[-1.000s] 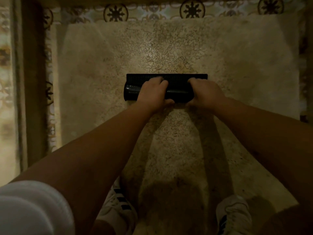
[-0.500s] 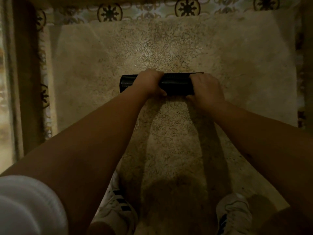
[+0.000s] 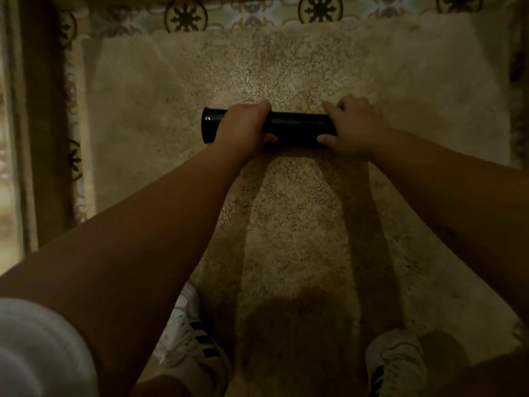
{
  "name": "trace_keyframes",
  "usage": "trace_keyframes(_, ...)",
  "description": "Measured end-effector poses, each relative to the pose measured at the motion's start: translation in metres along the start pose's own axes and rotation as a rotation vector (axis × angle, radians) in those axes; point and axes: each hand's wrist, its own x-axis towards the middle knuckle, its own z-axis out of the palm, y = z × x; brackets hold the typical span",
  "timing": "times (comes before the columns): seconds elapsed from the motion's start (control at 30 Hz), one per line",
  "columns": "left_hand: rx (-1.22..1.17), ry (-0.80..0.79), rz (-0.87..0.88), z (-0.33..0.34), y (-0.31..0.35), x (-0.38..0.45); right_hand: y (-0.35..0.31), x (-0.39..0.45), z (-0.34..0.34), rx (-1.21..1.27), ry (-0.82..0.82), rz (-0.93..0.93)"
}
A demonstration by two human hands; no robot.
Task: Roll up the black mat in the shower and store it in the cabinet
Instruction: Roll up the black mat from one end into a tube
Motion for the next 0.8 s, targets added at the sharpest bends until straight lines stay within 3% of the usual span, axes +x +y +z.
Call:
trace_keyframes(0.1,0.000,-0.027,-0.025,0.001,-0.001,0.003,-0.002,-0.025,0.015,0.059,0.212,-0.047)
trace_keyframes(0.23,-0.012,-0.064,-0.020,-0.004,-0.003,0.011,0.000,-0.024,0.024,0.008,0.177,-0.112)
trace_keyframes(0.33,0.174,-0.040,0.023,-0.003,-0.017,0.001,0.007,-0.013,0.024,-0.001,0.179,-0.096)
trace_keyframes(0.47,0.294,0.108,0.063,0.002,-0.047,-0.022,0.008,-0.008,0.026,0.049,0.178,-0.088)
trace_keyframes(0.57,0.293,0.160,-0.025,-0.001,-0.063,-0.021,0.006,-0.005,0.026,0.060,0.189,-0.091)
trace_keyframes(0.8,0.391,0.034,-0.142,-0.011,-0.059,-0.011,0.004,0.003,0.020,-0.030,0.215,-0.071)
